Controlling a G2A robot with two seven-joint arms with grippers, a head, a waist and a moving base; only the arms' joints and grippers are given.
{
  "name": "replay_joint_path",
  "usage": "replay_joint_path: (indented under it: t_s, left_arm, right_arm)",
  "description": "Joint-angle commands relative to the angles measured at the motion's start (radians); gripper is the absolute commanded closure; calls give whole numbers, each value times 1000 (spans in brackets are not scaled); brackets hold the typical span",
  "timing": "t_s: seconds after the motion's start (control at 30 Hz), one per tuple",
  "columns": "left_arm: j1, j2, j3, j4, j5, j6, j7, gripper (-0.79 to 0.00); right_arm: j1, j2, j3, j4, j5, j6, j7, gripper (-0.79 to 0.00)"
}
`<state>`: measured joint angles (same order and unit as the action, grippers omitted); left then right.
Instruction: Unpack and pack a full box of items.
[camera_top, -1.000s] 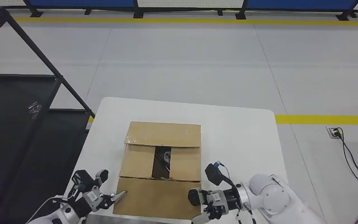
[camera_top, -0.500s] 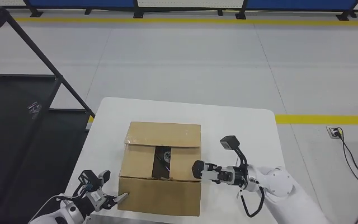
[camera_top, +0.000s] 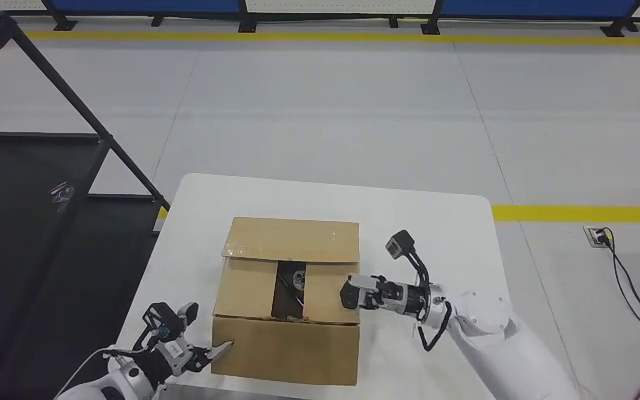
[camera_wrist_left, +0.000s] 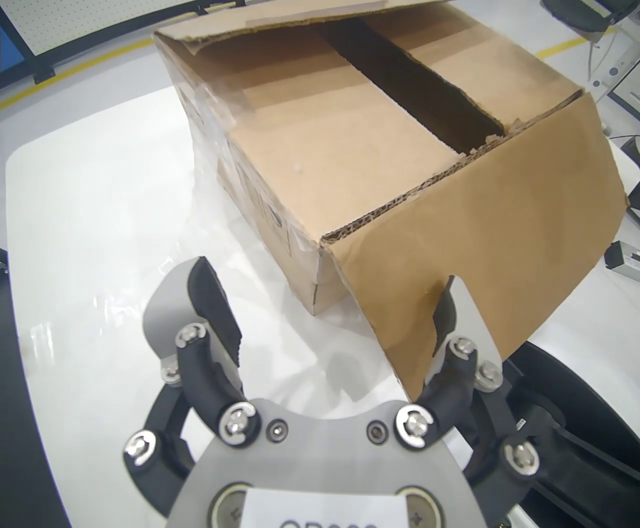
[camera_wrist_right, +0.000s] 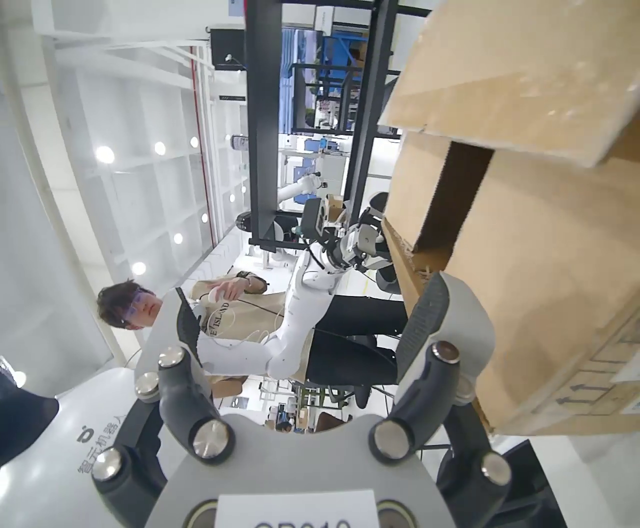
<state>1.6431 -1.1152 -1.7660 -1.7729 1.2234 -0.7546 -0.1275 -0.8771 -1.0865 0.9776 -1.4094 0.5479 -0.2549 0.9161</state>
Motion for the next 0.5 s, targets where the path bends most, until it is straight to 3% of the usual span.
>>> replay_joint_path:
  t_s: [0.0, 0.47]
  left_arm:
    - [-3, 0, 12, 1, 0, 13, 12, -785]
    - [-56, -1, 67, 24, -46, 93, 4, -785]
  right_arm:
    - [9, -7, -8, 10, 0, 20, -38, -785]
    - [71, -53, -51, 80, 6, 66, -186, -785]
